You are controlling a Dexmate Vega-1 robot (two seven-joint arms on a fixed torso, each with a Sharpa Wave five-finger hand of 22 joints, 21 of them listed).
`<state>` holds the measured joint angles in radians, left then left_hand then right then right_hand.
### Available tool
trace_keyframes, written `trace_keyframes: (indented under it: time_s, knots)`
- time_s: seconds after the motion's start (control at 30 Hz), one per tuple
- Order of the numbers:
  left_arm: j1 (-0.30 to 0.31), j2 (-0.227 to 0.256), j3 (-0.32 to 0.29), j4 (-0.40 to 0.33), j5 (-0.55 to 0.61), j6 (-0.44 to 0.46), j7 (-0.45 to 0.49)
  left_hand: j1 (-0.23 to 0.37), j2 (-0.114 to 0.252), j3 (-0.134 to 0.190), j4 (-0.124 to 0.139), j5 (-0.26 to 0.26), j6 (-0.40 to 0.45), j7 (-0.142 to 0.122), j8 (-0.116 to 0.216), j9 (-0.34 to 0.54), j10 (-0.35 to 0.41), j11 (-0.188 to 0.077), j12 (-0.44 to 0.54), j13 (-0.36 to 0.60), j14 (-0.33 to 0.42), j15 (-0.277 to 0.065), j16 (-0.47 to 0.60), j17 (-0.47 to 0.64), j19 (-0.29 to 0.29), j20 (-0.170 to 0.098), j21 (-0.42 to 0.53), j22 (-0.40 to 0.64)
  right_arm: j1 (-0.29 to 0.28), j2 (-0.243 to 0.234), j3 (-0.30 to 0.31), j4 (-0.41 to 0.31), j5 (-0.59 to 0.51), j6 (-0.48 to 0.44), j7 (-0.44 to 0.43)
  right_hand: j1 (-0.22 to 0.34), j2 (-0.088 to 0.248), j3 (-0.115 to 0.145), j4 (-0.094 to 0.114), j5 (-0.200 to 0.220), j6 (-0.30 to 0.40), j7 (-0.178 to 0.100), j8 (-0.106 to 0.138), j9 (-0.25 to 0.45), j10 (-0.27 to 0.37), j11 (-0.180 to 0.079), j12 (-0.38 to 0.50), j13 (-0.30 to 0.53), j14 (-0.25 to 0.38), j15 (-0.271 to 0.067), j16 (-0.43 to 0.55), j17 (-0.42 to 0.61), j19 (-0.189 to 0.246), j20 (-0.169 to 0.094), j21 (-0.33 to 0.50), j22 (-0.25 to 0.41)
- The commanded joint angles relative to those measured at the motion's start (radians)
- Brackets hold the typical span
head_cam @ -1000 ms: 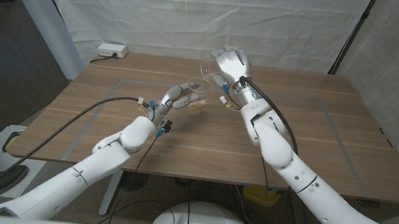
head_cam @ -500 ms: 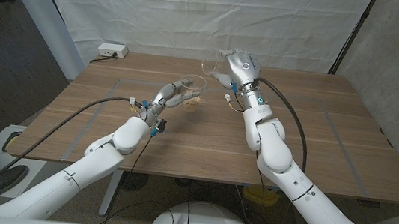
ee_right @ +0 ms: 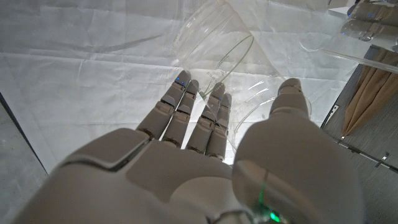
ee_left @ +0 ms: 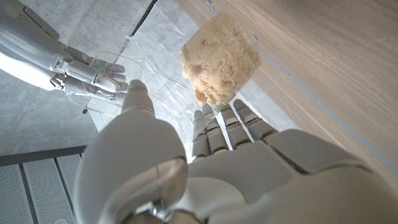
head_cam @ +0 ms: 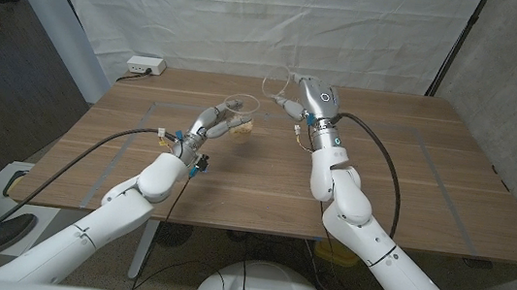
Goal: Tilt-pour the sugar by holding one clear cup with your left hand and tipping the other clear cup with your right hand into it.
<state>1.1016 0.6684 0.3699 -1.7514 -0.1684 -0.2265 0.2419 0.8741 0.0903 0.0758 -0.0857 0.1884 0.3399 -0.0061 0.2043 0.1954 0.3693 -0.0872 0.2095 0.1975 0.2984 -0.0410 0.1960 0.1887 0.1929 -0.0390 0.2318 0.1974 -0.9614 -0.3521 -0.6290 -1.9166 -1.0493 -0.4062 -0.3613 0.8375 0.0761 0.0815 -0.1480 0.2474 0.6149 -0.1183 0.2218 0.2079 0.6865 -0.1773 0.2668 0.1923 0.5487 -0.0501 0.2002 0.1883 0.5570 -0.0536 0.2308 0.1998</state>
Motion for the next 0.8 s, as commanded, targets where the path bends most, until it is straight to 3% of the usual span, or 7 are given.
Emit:
trace_keyframes:
  time_s: [0.03,0.3,0.8]
  knots:
    - [0.038,0.011,-0.033,-0.002,-0.019,-0.038,0.021,0.010,0.005,-0.003,-0.003,0.000,0.007,-0.007,0.006,0.002,0.000,-0.009,-0.002,0.005,0.003,-0.025,0.001,0.002,-0.010,-0.023,0.000,0.001,-0.046,0.004,0.014,-0.013,0.236,-0.003,-0.087,0.010,0.029,0.020,0.026,-0.002,0.073,-0.063,0.000,0.001,0.009,-0.001,0.007,0.002,0.010,-0.157,0.002,0.005,0.001,-0.125,0.001,0.004]
    - [0.047,0.015,-0.041,0.002,-0.029,-0.039,0.022,0.013,0.005,-0.003,-0.004,0.000,0.008,-0.009,0.006,0.002,-0.004,-0.008,-0.004,0.005,0.000,-0.029,-0.001,0.002,-0.018,-0.026,-0.004,0.000,-0.093,-0.001,0.042,-0.032,0.385,0.005,-0.130,0.004,0.029,0.018,0.029,-0.007,0.066,-0.057,-0.003,0.001,0.009,0.007,0.005,0.001,0.003,-0.148,-0.003,0.006,-0.005,-0.121,-0.001,0.004]
    - [0.052,0.013,-0.036,0.024,-0.039,-0.039,0.016,0.018,0.005,-0.003,-0.006,0.000,0.003,-0.013,0.004,0.003,-0.009,-0.012,-0.006,0.005,-0.011,-0.035,-0.004,0.001,-0.065,-0.032,-0.022,-0.004,-0.130,-0.002,0.062,0.020,0.560,0.036,-0.242,0.000,0.031,0.016,0.032,-0.015,0.057,-0.052,-0.008,0.001,-0.007,0.010,-0.006,0.000,-0.031,-0.128,-0.015,0.006,-0.035,-0.108,-0.012,0.003]
